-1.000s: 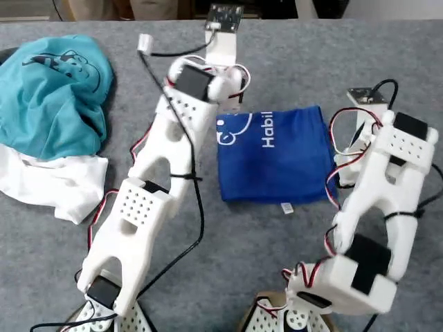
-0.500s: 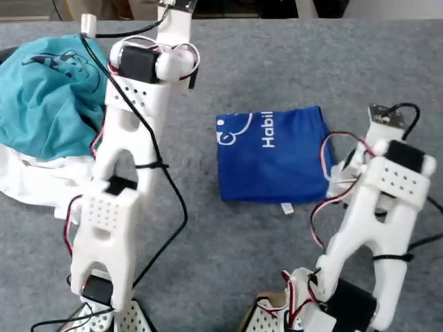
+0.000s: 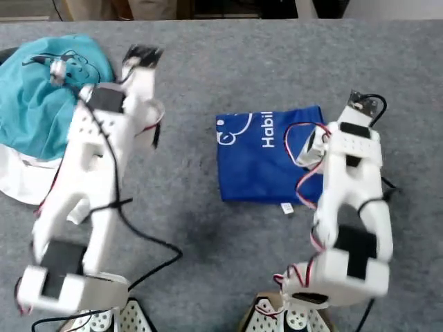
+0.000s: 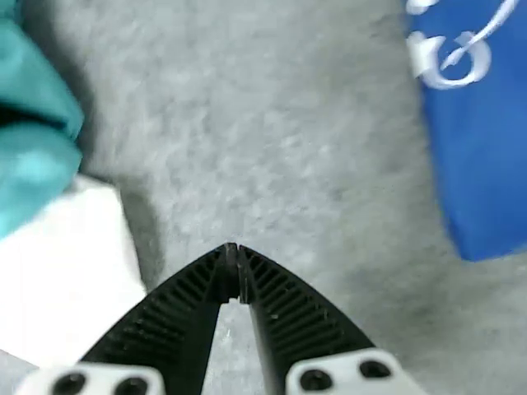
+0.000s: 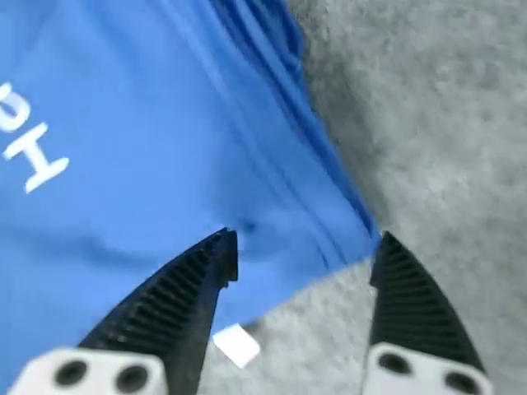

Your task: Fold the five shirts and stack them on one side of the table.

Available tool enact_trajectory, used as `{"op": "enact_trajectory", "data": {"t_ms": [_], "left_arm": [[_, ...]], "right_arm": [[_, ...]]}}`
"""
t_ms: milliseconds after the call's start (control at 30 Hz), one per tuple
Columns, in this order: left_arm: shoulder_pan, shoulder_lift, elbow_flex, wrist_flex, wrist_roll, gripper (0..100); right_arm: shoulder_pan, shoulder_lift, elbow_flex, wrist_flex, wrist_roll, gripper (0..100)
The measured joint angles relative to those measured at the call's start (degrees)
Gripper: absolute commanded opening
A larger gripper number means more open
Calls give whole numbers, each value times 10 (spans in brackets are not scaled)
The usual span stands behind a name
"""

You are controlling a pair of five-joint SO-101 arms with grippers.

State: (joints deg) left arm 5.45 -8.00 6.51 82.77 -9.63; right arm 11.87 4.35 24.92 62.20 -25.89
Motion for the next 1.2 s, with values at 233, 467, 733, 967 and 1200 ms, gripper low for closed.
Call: {"op": "enact_trajectory", "data": {"t_ms": [233, 467, 733, 967, 1200], "left_arm": [[-59, -185, 289, -110, -1, 18], [-69, -329, 479, -167, -1, 18], [-69, -406, 585, -227, -1, 18], [-69, -409, 666, -292, -1, 18], [-69, -412, 687, -310, -1, 18]], "right_arm": [[-2, 149, -104, -4, -18, 179], [-12, 179, -134, -4, 25, 27], [-5, 172, -136, -4, 32, 2], [34, 171, -211, -4, 65, 2], [103, 196, -336, -64, 108, 2]]}}
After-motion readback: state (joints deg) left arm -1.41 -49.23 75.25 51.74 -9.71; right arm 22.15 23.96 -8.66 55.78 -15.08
